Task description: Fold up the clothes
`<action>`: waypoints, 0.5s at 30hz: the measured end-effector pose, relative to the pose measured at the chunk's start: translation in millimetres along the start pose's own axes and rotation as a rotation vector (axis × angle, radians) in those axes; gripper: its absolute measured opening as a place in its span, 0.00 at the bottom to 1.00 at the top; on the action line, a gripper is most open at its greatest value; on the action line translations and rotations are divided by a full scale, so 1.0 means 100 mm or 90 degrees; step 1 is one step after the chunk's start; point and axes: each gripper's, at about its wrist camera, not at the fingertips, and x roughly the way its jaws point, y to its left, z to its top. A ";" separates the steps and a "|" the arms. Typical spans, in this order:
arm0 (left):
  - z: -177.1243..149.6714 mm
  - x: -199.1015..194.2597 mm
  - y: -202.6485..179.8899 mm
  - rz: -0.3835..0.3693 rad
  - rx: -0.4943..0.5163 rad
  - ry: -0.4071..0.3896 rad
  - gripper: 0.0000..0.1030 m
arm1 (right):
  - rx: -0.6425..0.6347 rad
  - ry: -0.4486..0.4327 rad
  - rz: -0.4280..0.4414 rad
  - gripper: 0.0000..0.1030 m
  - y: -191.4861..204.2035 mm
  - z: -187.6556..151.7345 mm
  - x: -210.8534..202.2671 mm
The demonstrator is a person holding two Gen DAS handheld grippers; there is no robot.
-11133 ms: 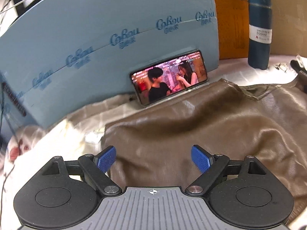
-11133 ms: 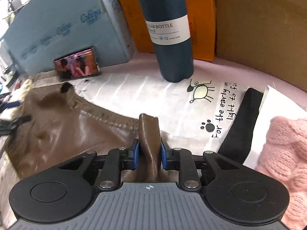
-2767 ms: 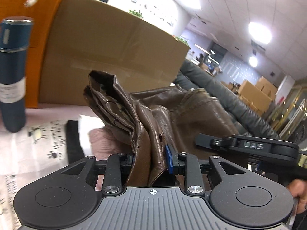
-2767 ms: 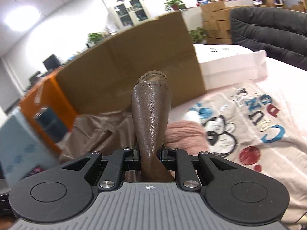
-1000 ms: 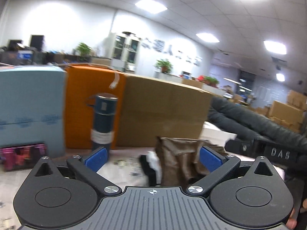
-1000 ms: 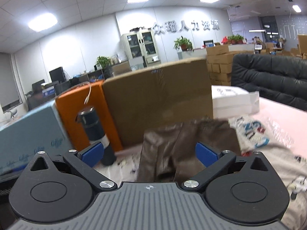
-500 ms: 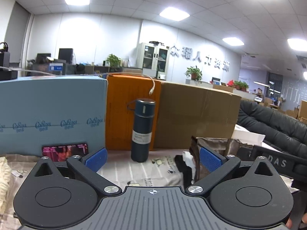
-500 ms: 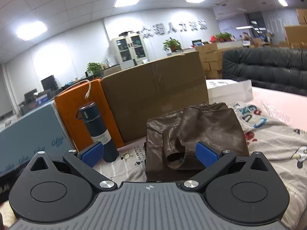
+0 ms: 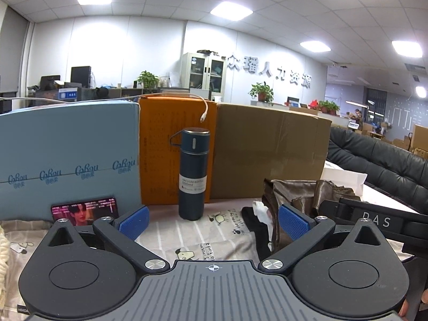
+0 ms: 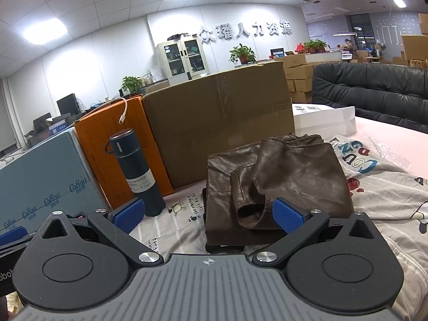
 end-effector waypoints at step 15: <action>0.00 -0.02 -0.01 0.001 0.006 0.002 1.00 | 0.005 0.003 0.003 1.00 -0.01 -0.01 -0.01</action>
